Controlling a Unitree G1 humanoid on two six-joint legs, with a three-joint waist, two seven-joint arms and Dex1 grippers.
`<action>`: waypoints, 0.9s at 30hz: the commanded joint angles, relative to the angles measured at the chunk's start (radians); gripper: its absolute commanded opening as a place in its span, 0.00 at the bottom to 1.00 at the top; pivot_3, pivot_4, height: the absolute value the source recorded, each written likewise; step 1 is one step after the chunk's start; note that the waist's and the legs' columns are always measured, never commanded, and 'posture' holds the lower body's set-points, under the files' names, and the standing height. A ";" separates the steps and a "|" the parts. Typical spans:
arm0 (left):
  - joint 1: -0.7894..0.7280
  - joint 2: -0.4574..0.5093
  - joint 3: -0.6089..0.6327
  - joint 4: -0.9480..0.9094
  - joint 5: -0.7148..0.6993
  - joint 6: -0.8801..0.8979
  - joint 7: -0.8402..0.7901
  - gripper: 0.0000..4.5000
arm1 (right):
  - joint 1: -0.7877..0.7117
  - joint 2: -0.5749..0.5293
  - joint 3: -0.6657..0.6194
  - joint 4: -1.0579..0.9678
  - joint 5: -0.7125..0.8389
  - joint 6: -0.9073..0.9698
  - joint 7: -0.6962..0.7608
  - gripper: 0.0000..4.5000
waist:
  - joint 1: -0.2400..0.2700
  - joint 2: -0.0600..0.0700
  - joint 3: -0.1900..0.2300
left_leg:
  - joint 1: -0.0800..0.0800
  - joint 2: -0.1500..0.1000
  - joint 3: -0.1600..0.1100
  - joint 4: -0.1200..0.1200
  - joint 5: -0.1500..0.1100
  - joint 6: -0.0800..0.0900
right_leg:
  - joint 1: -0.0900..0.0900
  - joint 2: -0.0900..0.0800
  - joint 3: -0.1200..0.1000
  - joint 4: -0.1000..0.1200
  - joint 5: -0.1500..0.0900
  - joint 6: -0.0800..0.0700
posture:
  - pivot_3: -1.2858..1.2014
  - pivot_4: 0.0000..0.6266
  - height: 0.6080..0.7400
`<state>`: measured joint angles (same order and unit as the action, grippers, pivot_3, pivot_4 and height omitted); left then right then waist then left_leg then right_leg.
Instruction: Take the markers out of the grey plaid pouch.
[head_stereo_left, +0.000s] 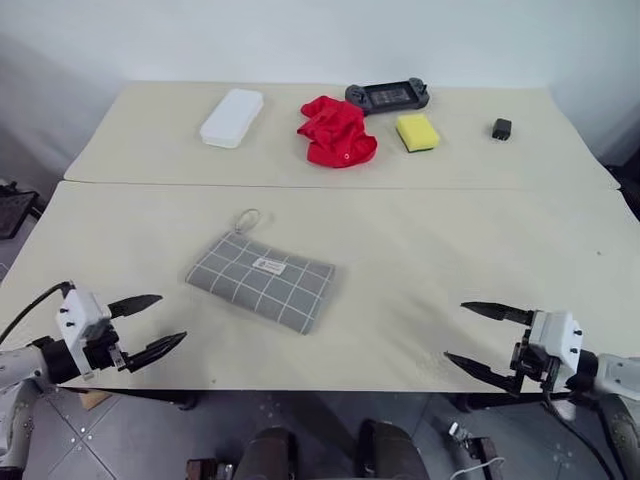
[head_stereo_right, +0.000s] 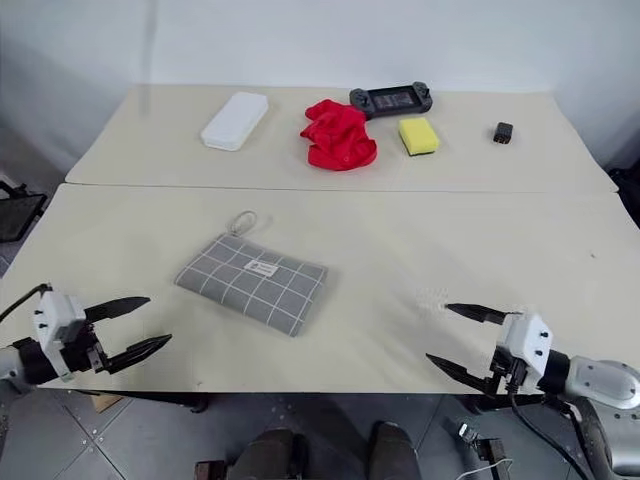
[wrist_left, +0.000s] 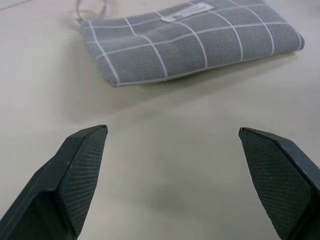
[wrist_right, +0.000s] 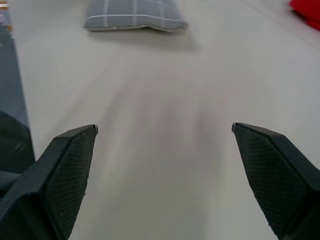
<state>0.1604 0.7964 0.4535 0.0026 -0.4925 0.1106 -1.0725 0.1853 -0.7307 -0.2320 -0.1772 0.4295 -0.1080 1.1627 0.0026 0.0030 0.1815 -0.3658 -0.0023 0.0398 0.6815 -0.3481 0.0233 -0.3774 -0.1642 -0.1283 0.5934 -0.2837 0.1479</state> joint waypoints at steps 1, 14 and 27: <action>-0.009 0.014 0.011 -0.034 -0.022 0.016 -0.009 1.00 | -0.040 -0.002 0.031 -0.017 -0.012 0.011 -0.014 0.96 | -0.001 0.000 0.000 | 0.000 0.000 0.000 0.000 0.000 0.000 | 0.000 0.000 0.000 0.000 0.000 0.000 | 0.52 0.24 1.00; -0.537 0.140 -0.112 0.364 -0.234 0.751 0.009 1.00 | -0.466 0.130 0.429 -0.048 -0.191 0.248 -0.133 0.06 | -0.008 0.001 0.001 | -0.002 -0.003 0.000 0.001 0.000 -0.001 | -0.003 0.002 0.000 0.002 0.000 0.000 | 0.52 0.24 1.00; -0.884 0.024 -0.347 0.666 -0.071 0.900 -0.028 1.00 | -0.653 0.325 0.623 0.128 -0.398 0.342 -0.255 0.00 | -0.015 -0.004 0.000 | -0.006 -0.003 0.004 0.002 0.001 -0.002 | -0.009 0.004 -0.002 0.007 0.000 -0.001 | 0.52 0.24 1.00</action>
<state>-0.7136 0.8208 0.1184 0.6745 -0.5693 0.9637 -1.0729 -0.4571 -0.4046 0.3892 -0.0437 0.0431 0.2199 0.9158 -0.0127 -0.0009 0.1815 -0.3714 -0.0057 0.0440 0.6833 -0.3473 0.0215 -0.3859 -0.1600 -0.1301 0.6004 -0.2842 0.1471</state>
